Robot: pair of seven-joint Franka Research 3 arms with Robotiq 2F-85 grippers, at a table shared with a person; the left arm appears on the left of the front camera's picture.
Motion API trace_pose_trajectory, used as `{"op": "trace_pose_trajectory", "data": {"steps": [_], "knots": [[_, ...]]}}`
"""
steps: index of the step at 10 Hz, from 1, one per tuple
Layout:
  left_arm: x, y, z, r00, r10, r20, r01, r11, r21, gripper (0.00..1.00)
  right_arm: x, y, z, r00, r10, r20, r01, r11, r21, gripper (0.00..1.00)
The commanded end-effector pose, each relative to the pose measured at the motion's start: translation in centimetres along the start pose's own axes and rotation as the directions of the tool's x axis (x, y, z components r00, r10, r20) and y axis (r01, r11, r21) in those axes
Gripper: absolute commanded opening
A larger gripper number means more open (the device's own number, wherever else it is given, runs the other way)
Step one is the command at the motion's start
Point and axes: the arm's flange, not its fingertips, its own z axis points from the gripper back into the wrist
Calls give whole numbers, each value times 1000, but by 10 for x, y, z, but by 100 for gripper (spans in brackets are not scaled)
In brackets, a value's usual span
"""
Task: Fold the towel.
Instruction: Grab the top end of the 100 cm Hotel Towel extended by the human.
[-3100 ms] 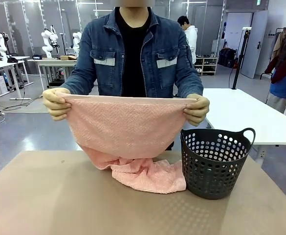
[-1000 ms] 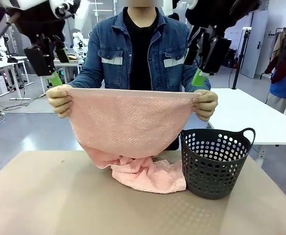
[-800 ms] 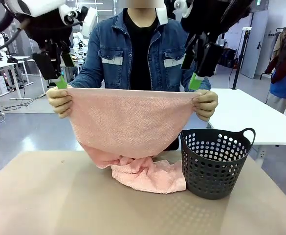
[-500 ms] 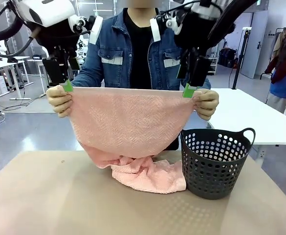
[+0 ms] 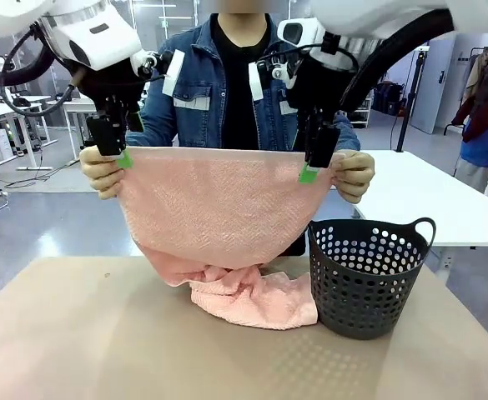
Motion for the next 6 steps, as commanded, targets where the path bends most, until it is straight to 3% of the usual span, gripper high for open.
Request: {"op": "trace_pose_trajectory", "data": {"steps": [1, 6], "knots": [[-1, 0, -15, 999, 19, -43, -18, 1000, 23, 100, -3, 0, -10, 999, -49, -16, 49, 999, -23, 100], [4, -5, -44, 999, 31, -20, -32, 999, -41, 100, -17, -2, -28, 996, -82, -38, 82, 997, -5, 100]]}}
